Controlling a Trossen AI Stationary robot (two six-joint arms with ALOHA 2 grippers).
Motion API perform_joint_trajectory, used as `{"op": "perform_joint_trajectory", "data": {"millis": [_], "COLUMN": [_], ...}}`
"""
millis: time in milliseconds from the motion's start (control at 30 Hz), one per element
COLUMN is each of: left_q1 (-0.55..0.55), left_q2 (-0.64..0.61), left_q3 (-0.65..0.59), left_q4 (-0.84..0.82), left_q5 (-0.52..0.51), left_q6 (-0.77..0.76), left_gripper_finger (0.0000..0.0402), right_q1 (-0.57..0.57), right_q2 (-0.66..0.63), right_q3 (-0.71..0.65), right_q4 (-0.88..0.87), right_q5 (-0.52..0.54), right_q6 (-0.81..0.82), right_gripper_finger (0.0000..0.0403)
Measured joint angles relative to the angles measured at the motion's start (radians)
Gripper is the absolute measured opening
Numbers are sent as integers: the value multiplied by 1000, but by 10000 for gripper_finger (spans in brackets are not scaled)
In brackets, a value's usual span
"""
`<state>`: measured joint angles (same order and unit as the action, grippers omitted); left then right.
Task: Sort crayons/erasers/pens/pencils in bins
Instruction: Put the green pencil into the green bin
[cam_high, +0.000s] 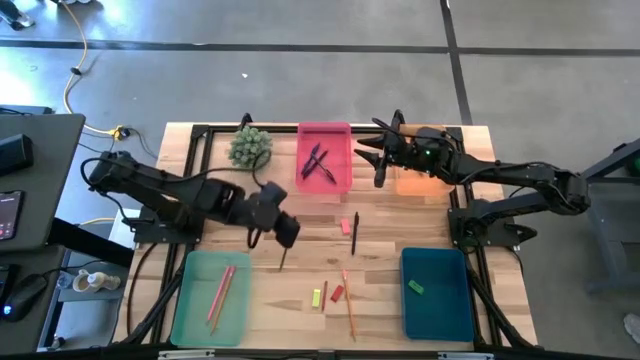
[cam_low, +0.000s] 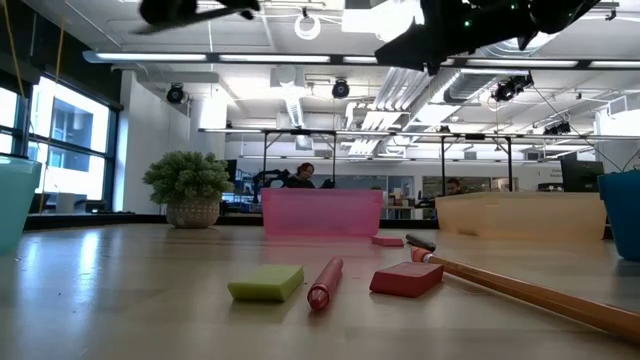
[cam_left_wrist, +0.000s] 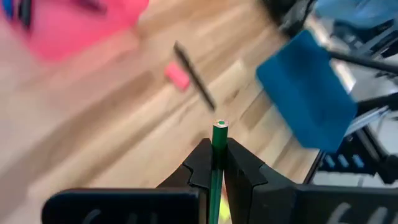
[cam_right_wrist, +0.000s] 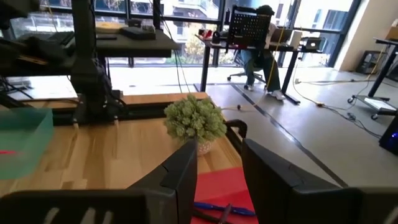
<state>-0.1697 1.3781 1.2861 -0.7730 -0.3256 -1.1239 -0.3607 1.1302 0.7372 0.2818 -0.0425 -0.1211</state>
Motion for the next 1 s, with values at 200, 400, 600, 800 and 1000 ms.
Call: {"op": "perform_joint_trajectory", "data": {"millis": [200, 400, 600, 800, 1000], "left_q1": [-113, -231, -343, -421, -467], "left_q2": [0, 0, 21, 77, 141], "left_q3": [0, 0, 0, 0, 0], "left_q4": [-145, -290, -425, -539, -600], "left_q5": [19, 61, 62, 99, 141], "left_q6": [-208, -414, -643, -814, -909], "left_gripper_finger": [10, 10, 10, 10, 10], "right_q1": [0, 0, 0, 0, 0], "right_q2": [3, 3, 3, 4, 4], "right_q3": [0, 0, 0, 0, 0], "right_q4": [-12, -13, -12, -11, -11], "right_q5": [0, 8, 8, 9, 9], "right_q6": [-36, -38, -45, -45, -45], "right_gripper_finger": [119, 119, 119, 119, 119]}}
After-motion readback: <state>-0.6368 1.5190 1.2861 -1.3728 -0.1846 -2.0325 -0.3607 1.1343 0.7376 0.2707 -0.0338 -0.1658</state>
